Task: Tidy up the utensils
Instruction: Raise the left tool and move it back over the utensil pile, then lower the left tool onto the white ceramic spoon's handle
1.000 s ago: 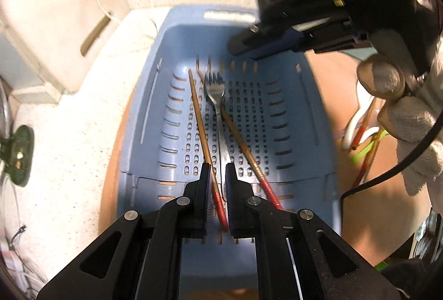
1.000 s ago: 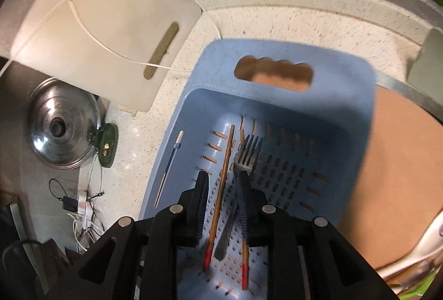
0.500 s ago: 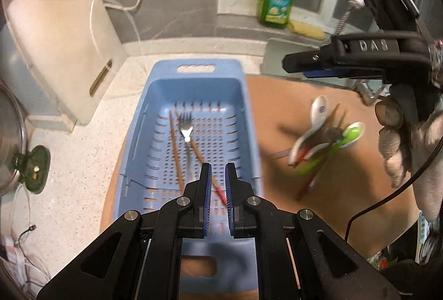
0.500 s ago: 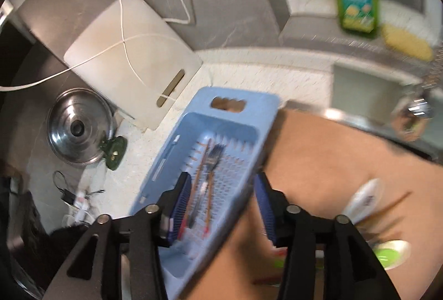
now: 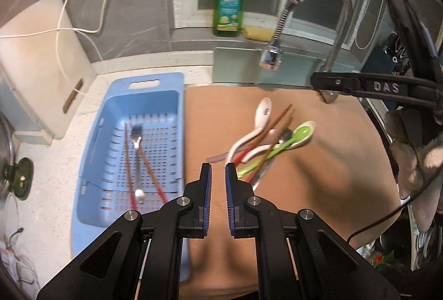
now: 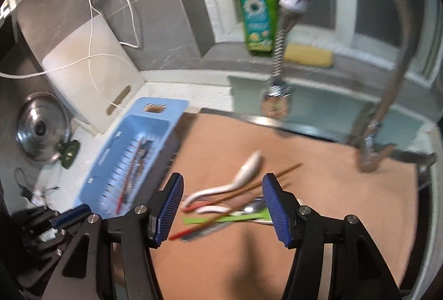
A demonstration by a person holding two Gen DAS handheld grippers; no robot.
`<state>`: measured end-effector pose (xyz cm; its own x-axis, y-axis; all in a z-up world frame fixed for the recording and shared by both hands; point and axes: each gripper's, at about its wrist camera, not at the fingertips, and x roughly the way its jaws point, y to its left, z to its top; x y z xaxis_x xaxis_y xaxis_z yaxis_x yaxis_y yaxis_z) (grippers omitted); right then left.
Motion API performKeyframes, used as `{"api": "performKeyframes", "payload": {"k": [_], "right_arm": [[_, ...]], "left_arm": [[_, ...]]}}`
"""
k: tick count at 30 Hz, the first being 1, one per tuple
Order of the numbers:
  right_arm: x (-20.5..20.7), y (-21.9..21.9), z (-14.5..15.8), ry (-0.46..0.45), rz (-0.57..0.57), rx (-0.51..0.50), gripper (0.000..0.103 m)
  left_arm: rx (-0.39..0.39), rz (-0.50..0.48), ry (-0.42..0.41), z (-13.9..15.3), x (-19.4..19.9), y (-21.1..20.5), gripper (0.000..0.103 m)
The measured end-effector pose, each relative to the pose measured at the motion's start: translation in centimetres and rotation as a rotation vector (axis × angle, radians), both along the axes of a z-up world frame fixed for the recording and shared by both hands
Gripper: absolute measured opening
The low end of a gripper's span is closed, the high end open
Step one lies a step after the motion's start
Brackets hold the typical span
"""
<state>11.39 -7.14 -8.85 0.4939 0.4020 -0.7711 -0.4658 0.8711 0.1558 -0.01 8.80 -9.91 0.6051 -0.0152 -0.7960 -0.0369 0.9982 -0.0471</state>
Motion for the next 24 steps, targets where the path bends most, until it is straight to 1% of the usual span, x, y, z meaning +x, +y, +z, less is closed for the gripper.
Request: {"api": "performKeyframes", "payload": {"k": [7, 9, 12, 15, 18, 21, 24], "right_arm": [[-1.5, -2.5, 0.7, -0.08, 0.048, -0.045, 0.055], [-1.4, -3.3, 0.5, -0.075, 0.064, -0.032, 0.055], [-0.9, -4.8, 0.0, -0.044, 0.066, 0.0, 0.055], [-0.4, -6.5, -0.9, 0.0, 0.062, 0.028, 0.055], [0.2, -8.4, -2.4, 0.024, 0.011, -0.022, 0.055], [0.8, -10.1, -4.0, 0.081, -0.018, -0.022, 0.055], [1.6, -11.9, -5.7, 0.163, -0.071, 0.001, 0.055]], "left_arm": [[-0.018, -0.01, -0.002, -0.2, 0.9, -2.7, 0.009], [-0.025, -0.009, -0.005, -0.2, 1.2, -3.0, 0.009], [-0.042, -0.009, -0.001, -0.6, 1.6, -3.0, 0.009], [-0.03, -0.019, 0.01, -1.1, 1.8, -3.0, 0.009], [-0.037, -0.034, 0.026, -1.9, 2.0, -2.7, 0.009], [-0.053, -0.051, 0.057, -3.0, 2.3, -2.6, 0.014], [-0.057, -0.07, 0.082, -3.9, 2.5, -3.0, 0.014]]}}
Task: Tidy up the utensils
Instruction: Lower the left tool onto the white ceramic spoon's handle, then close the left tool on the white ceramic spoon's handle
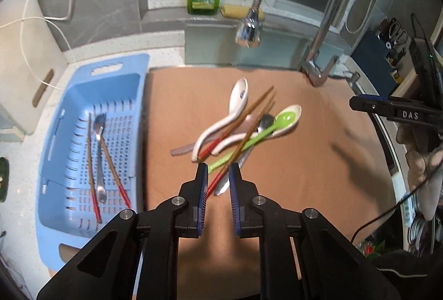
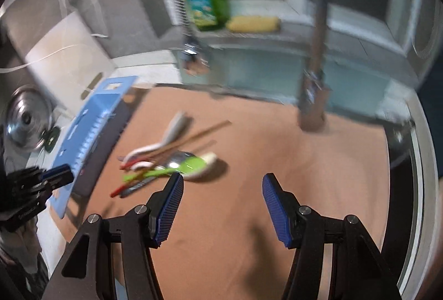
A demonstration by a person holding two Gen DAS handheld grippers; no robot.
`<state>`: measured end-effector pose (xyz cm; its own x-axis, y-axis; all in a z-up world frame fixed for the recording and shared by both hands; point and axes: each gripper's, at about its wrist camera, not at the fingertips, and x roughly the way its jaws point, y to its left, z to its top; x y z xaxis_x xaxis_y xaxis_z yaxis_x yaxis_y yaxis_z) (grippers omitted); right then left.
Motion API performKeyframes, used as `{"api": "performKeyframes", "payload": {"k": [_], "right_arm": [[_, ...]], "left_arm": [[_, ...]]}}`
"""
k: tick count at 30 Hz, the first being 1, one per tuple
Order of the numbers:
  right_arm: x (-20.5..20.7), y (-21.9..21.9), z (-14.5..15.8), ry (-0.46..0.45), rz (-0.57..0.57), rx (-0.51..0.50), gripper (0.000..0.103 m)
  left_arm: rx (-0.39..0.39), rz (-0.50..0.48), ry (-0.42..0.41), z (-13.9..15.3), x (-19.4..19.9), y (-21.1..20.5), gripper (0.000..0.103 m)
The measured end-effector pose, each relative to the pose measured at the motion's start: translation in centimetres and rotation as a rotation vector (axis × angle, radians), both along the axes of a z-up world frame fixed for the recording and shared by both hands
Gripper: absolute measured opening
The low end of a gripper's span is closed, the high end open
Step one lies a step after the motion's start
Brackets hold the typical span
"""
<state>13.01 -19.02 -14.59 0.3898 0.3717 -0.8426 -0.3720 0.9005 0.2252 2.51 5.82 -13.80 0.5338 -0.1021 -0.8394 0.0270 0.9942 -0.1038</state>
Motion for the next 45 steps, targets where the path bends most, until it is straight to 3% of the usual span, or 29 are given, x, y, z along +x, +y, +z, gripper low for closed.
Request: {"api": "performKeyframes", "payload": {"k": [9, 16, 20, 28, 45], "right_arm": [[1.3, -1.0, -3.3, 0.159, -0.068, 0.144, 0.055], [2.7, 0.5, -3.9, 0.209, -0.081, 0.195, 0.048], [3.6, 2.5, -2.9, 0.193, -0.046, 0.198, 0.048], [6.5, 7.6, -2.2, 0.154, -0.017, 0.177, 0.048], [10.5, 14.0, -7.8, 0.207, -0.069, 0.037, 0.047]], "left_arm": [[-0.016, -0.067, 0.047, -2.0, 0.6, -1.9, 0.014], [0.013, -0.057, 0.074, -3.2, 1.2, -1.4, 0.014], [0.038, -0.049, 0.069, -3.1, 2.4, -0.5, 0.014], [0.049, -0.069, 0.124, -5.1, 6.2, 0.6, 0.014], [0.05, -0.107, 0.234, -8.5, 10.3, 1.7, 0.014]]}}
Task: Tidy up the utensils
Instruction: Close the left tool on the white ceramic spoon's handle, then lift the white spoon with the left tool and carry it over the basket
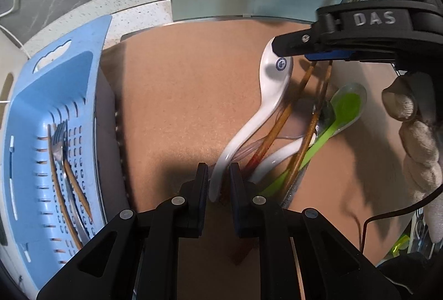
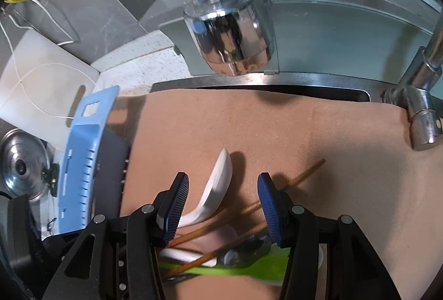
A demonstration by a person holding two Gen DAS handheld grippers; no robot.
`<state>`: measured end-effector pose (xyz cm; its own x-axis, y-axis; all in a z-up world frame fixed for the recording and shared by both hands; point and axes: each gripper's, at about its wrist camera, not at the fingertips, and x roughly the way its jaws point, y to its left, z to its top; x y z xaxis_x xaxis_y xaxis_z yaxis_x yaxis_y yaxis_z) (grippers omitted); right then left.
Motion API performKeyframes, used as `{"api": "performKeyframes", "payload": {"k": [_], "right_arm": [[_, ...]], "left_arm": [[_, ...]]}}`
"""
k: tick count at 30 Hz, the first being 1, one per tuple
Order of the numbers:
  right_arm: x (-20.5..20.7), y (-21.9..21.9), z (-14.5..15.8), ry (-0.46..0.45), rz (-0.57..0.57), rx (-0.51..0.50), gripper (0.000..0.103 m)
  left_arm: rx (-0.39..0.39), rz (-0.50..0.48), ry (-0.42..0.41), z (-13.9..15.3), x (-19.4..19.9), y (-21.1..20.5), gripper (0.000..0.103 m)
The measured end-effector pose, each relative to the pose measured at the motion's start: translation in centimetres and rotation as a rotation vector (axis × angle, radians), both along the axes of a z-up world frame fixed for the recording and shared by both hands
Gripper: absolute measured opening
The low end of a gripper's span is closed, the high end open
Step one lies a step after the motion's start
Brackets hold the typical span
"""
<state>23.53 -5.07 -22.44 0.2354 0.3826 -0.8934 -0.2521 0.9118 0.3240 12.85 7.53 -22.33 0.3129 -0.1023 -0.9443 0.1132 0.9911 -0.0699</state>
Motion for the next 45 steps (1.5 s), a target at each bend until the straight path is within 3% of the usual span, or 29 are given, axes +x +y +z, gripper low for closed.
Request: {"api": "performKeyframes", "payload": {"k": [4, 13, 32, 40, 45], "right_arm": [[0.5, -0.1, -1.1, 0.03, -0.006, -0.014, 0.033], [0.9, 0.6, -1.7, 0.045, 0.016, -0.017, 0.016], [1.7, -0.2, -0.7, 0.064, 0.007, 0.046, 0.016], [1.4, 1.2, -0.4, 0.022, 0.042, -0.044, 0.015], [0.7, 1.2, 0.3, 0.001, 0.028, -0.031, 0.014]], "left_arm": [[-0.003, -0.016, 0.009, -0.3, 0.8, -0.1, 0.014], [-0.004, -0.04, 0.019, -1.0, 2.1, -0.1, 0.015], [-0.035, -0.078, 0.032, -1.5, 3.2, 0.5, 0.014], [-0.004, -0.084, 0.01, -1.3, 3.0, 0.1, 0.013], [0.02, -0.089, -0.013, -0.5, 2.3, -0.1, 0.013]]}}
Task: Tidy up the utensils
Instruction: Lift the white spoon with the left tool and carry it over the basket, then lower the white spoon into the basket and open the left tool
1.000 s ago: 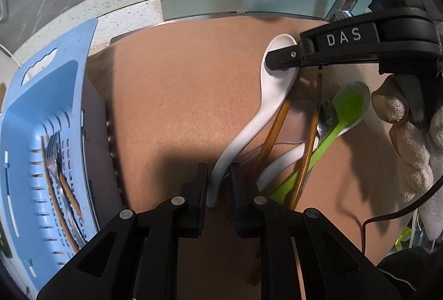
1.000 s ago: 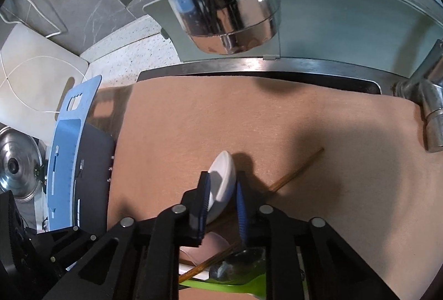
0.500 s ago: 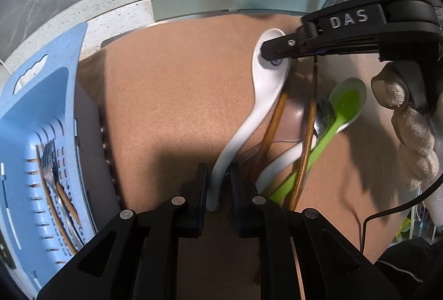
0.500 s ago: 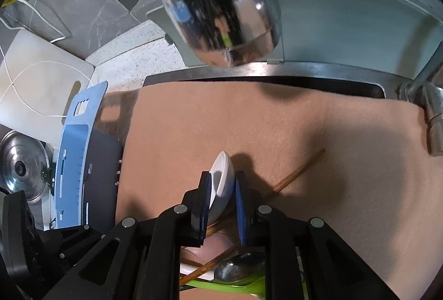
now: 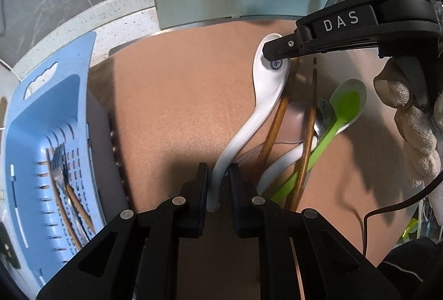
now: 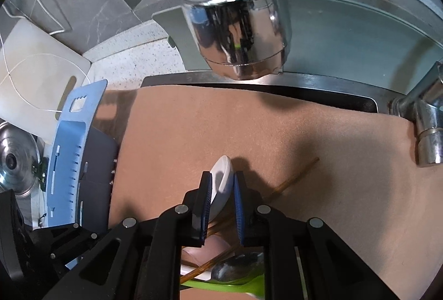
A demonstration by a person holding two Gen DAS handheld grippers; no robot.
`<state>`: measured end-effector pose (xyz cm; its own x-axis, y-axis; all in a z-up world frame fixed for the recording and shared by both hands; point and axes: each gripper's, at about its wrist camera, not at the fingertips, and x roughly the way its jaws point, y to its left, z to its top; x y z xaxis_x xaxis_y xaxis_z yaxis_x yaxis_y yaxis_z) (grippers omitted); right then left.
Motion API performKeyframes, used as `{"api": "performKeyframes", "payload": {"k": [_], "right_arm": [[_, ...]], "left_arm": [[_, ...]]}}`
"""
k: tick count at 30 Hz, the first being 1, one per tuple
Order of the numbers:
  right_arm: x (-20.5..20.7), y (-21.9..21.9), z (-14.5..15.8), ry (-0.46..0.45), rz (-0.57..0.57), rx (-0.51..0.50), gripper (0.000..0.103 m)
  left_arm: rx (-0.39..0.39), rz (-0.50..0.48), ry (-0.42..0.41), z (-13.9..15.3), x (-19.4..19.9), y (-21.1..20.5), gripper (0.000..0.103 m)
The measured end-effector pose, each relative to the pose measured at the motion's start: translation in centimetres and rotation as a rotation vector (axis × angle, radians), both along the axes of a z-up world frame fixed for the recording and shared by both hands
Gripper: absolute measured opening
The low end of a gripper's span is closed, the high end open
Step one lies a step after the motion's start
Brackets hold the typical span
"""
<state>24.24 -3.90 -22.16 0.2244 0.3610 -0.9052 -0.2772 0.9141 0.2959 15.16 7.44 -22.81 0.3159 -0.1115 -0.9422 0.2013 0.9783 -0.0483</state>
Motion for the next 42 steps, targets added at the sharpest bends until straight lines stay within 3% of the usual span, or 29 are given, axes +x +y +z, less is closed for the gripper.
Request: {"api": "performKeyframes", "payload": {"k": [18, 24, 31, 42], "right_arm": [[-3.0, -0.3, 6.0, -0.1, 0.033, 0.025, 0.011], [-3.8, 3.7, 8.0, -0.135, 0.108, 0.037, 0.01], [-4.6, 11.4, 8.8, -0.169, 0.244, 0.015, 0.01], [-3.4, 20.1, 5.5, -0.101, 0.387, -0.055, 0.007]], "left_arm": [[-0.012, 0.007, -0.11, 4.3, -4.1, -0.3, 0.013], [0.001, 0.064, -0.145, 6.1, -5.9, 2.8, 0.013], [0.018, 0.175, -0.154, 6.6, -7.5, 7.9, 0.013], [0.001, 0.304, -0.09, 4.1, -8.8, 12.8, 0.012]]}}
